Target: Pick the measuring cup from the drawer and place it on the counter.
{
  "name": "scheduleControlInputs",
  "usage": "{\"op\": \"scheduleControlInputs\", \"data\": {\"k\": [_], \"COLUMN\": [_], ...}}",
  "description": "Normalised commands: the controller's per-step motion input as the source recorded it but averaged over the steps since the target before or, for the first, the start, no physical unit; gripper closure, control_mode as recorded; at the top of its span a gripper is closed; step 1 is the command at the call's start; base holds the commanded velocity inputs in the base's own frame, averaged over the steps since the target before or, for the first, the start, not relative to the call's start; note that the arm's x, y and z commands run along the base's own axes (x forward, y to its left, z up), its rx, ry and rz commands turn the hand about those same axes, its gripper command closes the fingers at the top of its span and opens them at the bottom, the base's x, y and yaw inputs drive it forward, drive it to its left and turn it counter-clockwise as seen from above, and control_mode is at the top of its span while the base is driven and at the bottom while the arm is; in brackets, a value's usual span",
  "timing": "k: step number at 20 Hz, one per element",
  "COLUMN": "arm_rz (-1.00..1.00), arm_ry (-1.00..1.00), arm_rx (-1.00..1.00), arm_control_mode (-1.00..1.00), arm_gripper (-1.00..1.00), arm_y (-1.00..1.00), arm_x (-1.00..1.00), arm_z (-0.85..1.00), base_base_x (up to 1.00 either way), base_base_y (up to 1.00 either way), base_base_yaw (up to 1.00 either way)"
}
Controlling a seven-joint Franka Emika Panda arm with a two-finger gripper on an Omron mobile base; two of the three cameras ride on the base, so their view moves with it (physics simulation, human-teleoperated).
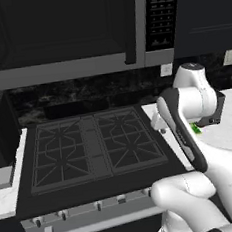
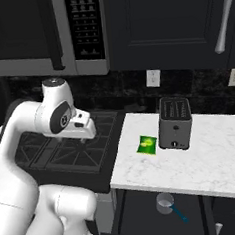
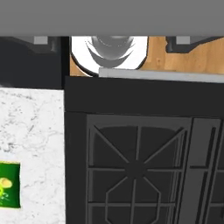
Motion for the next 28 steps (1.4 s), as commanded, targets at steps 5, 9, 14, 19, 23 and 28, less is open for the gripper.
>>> {"op": "scheduleControlInputs", "data": {"k": [5, 9, 14, 19, 23, 28], "arm_rz": [-0.01, -0.01, 0.00, 0.00, 0.00, 0.00], "arm_ry": [0.01, 0.02, 0.00, 0.00, 0.00, 0.00], "arm_rx": [0.00, 0.00, 0.00, 0.00, 0.00, 0.00], "arm_control_mode": [-1.00, 1.00, 1.00, 1.00, 1.00, 1.00], "arm_gripper": [-1.00, -1.00, -1.00, -1.00, -1.00, -1.00], "arm_y": [0.00, 0.01, 0.00, 0.00, 0.00, 0.00], "arm_x": [-0.45, -0.26, 0.00, 0.00, 0.00, 0.00], "arm_z": [-0.36, -0.43, 0.00, 0.00, 0.00, 0.00], "base_base_x": [0.00, -0.06, -0.30, -0.26, -0.29, -0.39], "base_base_y": [0.00, 0.03, 0.09, 0.46, 0.60, 0.15], "base_base_yaw": [0.00, -0.03, -0.15, -0.23, -0.32, -0.47]}}
